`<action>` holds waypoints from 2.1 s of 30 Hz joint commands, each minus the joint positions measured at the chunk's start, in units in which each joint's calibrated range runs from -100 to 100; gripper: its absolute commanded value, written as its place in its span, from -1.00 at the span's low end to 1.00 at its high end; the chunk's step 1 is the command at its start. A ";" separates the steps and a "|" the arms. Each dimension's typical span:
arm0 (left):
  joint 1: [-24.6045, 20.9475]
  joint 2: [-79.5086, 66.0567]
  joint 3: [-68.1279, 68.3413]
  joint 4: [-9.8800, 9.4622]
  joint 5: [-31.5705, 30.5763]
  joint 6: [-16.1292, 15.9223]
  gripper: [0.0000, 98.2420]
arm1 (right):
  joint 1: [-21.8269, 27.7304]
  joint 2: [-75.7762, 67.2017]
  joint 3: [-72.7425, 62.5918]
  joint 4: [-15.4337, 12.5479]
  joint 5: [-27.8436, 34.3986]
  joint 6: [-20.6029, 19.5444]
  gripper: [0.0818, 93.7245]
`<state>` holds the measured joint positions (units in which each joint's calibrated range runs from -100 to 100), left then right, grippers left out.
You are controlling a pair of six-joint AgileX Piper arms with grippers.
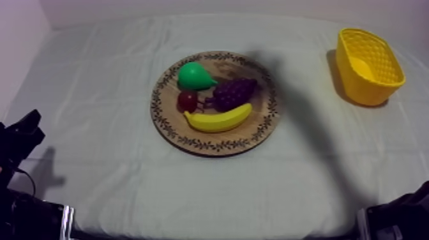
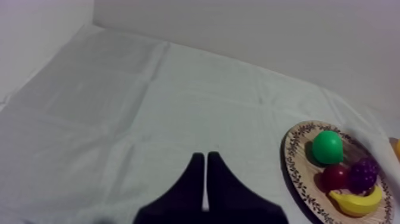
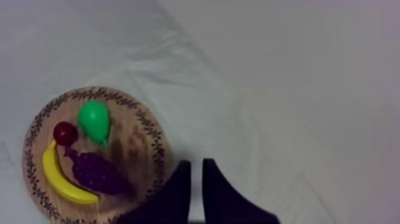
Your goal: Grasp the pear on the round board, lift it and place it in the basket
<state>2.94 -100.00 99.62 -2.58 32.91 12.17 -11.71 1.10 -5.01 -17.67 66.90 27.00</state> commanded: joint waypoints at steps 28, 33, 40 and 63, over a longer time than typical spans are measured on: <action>-0.01 0.00 0.05 0.02 -0.01 0.02 -1.00 | -9.72 17.21 -4.72 5.20 5.83 1.55 0.69; -0.01 0.00 0.05 0.02 -0.01 0.02 -1.00 | -11.02 23.30 -8.24 5.59 5.52 1.34 0.72; -0.01 0.00 0.05 0.02 -0.01 0.02 -1.00 | -12.03 32.53 -14.64 6.50 5.35 0.68 0.72; -0.01 0.00 0.05 0.02 -0.01 0.02 -1.00 | -13.75 50.38 -27.33 8.52 5.79 -1.44 0.69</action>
<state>2.94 -100.00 99.62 -2.58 32.91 12.17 -25.47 51.10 -31.99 -9.16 72.48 25.59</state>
